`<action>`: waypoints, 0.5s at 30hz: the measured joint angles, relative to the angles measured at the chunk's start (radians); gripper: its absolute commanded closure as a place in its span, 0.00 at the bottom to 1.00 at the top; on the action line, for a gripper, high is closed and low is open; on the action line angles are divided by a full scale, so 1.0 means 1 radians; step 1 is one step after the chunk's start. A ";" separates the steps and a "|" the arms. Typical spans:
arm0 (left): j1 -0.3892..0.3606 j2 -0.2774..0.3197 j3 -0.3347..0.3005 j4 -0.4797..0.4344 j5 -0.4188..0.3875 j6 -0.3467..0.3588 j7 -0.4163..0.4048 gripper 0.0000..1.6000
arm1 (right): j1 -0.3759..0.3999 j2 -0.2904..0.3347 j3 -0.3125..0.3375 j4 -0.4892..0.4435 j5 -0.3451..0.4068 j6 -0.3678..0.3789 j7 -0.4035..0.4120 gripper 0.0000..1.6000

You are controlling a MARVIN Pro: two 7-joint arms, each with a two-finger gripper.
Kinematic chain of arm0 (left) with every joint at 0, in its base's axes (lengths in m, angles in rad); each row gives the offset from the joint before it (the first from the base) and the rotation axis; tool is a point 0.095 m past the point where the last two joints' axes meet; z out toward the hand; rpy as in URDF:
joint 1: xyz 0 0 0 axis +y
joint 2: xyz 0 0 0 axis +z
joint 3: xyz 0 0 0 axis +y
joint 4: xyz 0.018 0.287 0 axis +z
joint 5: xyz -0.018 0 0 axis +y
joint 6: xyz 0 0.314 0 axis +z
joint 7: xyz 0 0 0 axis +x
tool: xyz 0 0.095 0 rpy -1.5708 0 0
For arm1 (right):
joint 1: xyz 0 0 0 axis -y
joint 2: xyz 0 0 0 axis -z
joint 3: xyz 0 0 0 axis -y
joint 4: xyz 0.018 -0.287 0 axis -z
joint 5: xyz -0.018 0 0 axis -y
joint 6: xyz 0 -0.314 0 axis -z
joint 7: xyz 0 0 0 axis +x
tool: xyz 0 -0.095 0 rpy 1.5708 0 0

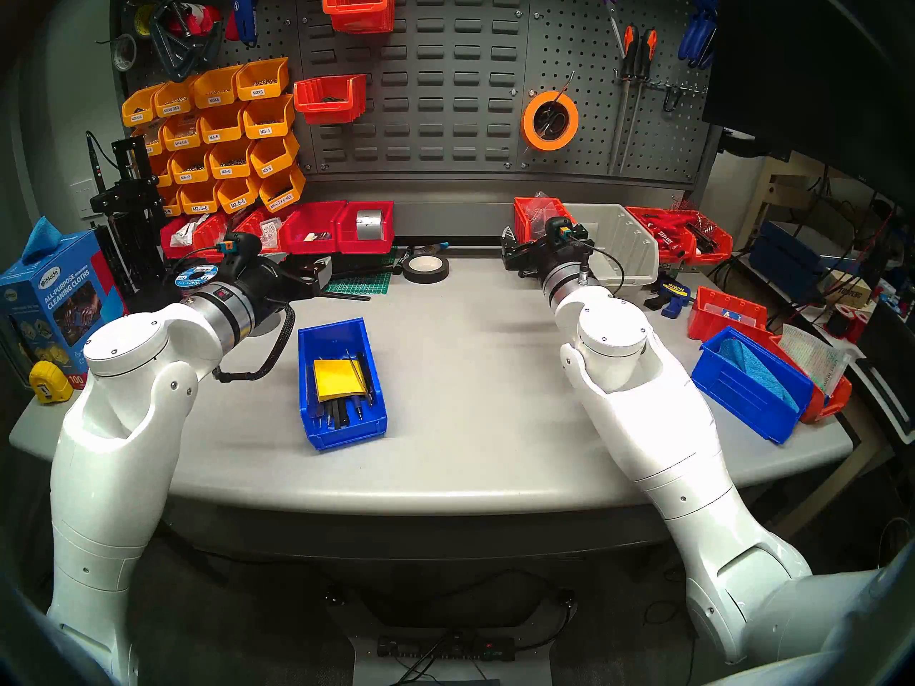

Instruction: Hang all the unorganized tool boxes onto the wall

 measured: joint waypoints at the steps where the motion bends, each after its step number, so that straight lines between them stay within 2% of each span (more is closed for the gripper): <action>1: 0.015 -0.002 -0.015 -0.011 0.002 0.013 -0.001 0.00 | 0.000 0.000 0.000 0.000 0.000 0.000 0.000 0.00; 15: 0.201 -0.078 -0.202 -0.207 0.017 0.184 -0.056 0.00 | 0.000 -0.001 0.000 0.000 0.000 0.000 -0.001 0.00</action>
